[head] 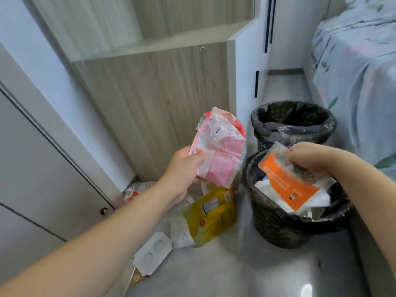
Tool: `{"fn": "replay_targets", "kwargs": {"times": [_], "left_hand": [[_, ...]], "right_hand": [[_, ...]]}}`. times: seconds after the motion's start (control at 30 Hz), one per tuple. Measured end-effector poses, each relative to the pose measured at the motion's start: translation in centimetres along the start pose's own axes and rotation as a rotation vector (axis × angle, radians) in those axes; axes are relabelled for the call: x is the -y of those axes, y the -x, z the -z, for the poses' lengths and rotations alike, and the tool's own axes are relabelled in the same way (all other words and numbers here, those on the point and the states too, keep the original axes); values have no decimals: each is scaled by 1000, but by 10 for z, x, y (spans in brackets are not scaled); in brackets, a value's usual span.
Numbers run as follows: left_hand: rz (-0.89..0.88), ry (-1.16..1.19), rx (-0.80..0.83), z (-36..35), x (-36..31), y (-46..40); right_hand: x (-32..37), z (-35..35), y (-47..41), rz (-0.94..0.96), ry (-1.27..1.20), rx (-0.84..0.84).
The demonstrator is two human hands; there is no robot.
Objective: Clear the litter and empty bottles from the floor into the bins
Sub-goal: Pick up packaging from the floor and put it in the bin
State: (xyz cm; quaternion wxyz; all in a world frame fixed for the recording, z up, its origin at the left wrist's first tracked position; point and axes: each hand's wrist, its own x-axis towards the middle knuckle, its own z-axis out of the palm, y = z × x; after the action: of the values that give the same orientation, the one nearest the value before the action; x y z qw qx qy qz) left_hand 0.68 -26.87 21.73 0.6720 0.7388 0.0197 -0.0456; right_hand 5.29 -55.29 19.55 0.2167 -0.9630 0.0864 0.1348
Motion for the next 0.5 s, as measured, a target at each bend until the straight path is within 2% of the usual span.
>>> {"fn": "replay_targets", "kwargs": {"times": [0.17,0.23,0.37,0.5], "left_hand": [[-16,-69,72,-75,-2,-25],[-45,-222,81,-96,3,-34],[-45,-493,98,-129,15,-49],[-98,-726,159,-160,24,-60]], "right_hand": [[-52,-22,-11,-85,13,-119],[-66,-31,-15,-72,-48,-138],[-82,-49,-20,-141,-152,-69],[-91,-43,-30,-221,-271,-111]]}}
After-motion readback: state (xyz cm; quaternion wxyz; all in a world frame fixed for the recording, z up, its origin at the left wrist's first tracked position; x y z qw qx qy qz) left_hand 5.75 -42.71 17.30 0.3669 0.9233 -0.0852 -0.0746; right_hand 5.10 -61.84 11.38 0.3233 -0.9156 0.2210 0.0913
